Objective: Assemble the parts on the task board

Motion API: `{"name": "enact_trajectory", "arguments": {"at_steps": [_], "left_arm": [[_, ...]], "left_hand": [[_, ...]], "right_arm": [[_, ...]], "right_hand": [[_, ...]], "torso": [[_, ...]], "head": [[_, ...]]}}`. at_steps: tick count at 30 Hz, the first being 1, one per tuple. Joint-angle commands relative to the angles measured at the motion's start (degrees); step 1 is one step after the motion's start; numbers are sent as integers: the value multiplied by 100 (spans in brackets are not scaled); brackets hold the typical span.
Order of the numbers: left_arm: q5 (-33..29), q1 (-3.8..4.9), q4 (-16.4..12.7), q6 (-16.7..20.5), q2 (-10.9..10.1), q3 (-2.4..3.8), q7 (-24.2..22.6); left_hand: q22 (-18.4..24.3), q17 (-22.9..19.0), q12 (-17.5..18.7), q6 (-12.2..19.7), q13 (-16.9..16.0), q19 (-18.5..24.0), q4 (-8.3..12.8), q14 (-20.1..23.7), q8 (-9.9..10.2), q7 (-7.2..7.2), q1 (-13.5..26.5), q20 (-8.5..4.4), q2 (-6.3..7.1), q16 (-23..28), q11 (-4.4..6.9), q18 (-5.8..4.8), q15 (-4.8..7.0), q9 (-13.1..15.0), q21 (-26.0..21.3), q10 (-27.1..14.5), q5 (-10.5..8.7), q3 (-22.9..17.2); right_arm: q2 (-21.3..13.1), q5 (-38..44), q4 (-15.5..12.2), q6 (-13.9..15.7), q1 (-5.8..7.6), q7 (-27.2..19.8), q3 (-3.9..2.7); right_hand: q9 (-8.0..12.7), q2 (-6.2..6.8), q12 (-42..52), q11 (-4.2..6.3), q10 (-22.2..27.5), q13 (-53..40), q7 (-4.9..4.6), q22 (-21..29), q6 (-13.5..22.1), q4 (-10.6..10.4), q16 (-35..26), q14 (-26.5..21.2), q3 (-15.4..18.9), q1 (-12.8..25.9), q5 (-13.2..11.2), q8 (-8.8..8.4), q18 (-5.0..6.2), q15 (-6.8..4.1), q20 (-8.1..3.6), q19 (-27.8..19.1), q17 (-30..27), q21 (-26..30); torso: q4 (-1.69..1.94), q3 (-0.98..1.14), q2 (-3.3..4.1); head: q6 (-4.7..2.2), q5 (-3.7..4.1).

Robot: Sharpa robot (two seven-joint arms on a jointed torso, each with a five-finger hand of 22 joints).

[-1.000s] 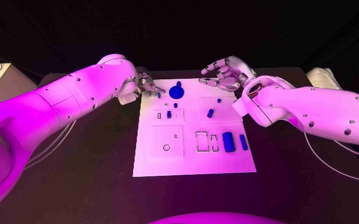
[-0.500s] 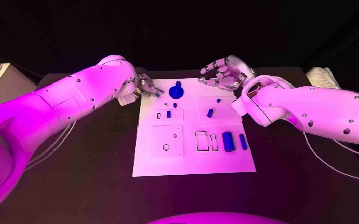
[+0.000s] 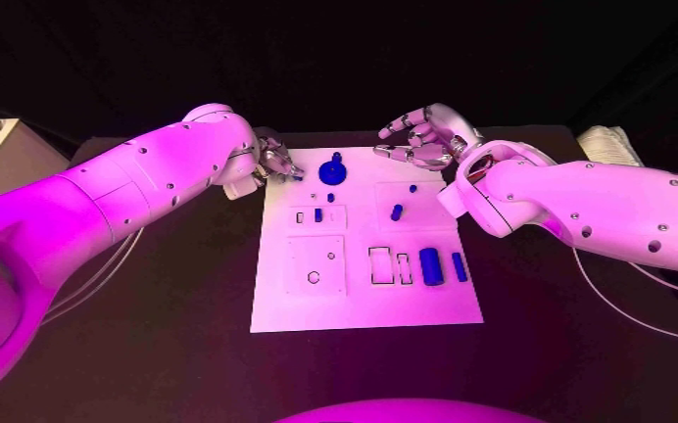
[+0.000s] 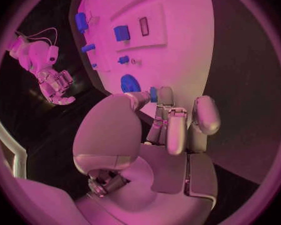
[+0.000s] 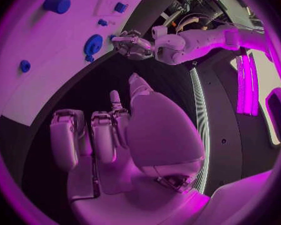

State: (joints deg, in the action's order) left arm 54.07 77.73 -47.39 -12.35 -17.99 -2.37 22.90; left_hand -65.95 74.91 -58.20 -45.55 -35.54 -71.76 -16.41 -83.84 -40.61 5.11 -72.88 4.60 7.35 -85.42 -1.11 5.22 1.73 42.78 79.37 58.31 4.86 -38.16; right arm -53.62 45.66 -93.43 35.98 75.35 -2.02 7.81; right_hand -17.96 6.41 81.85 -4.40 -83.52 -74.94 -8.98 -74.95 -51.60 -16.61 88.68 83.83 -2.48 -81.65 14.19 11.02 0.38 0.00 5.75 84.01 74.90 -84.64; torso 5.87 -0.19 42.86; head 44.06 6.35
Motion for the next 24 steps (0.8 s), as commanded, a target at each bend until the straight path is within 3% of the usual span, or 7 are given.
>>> {"name": "enact_trajectory", "arguments": {"at_steps": [1, 10, 16, 24], "left_arm": [[-609, 0, -41, 165, -37, 11, -174], [-945, 3, -316, 357, -300, 22, -208], [-1048, 6, -743, 426, -600, 20, -172], [-721, 5, -1485, 476, -1019, 7, -86]], "left_hand": [[-18, 541, -67, 44, -61, -9, 723, -187, -104, 7, 104, -25, 53, 8, 1, 23, 33, 533, 12, 68, 22, -859], [-61, 583, -210, 60, -188, -34, 973, -209, -244, -3, 423, -29, 37, -21, 3, 17, 42, 647, 39, 137, 47, -1276], [-65, 593, -196, 68, -148, -32, 1039, -213, -261, 0, 544, -29, 20, -27, 5, 17, 40, 660, 42, 101, 32, -1371], [-86, 605, -202, 61, -145, -47, 1115, -219, -263, -3, 626, -30, 20, -34, 9, 13, 43, 654, 53, 110, 21, -1432]], "right_arm": [[4, 29, 5, -65, 0, -37, -2], [-17, 29, 19, -100, 0, -22, -1], [-53, 29, 11, -116, 0, -11, -1], [-98, 28, 2, -148, -1, 6, 0]], "right_hand": [[5, 1, -16, 5, 34, -802, -22, -1161, 12, 7, -20, 534, -37, 29, 6, 11, 99, 6, 19, 354, 1187, 27], [5, 0, -17, 5, 34, -801, -21, -1159, 10, 6, -23, 533, -39, 36, 7, 12, 100, 6, 19, 352, 1182, 31], [5, 0, -17, 5, 34, -801, -21, -1159, 10, 6, -23, 533, -39, 36, 7, 12, 100, 6, 19, 352, 1182, 31], [5, 0, -17, 5, 34, -801, -21, -1159, 10, 6, -23, 533, -39, 36, 7, 12, 100, 6, 19, 352, 1182, 31]], "torso": [[0, 0, -1], [12, 2, -15], [25, 5, -28], [62, 6, -81]], "head": [[6, 2], [10, 7], [0, -9], [48, -43]]}}
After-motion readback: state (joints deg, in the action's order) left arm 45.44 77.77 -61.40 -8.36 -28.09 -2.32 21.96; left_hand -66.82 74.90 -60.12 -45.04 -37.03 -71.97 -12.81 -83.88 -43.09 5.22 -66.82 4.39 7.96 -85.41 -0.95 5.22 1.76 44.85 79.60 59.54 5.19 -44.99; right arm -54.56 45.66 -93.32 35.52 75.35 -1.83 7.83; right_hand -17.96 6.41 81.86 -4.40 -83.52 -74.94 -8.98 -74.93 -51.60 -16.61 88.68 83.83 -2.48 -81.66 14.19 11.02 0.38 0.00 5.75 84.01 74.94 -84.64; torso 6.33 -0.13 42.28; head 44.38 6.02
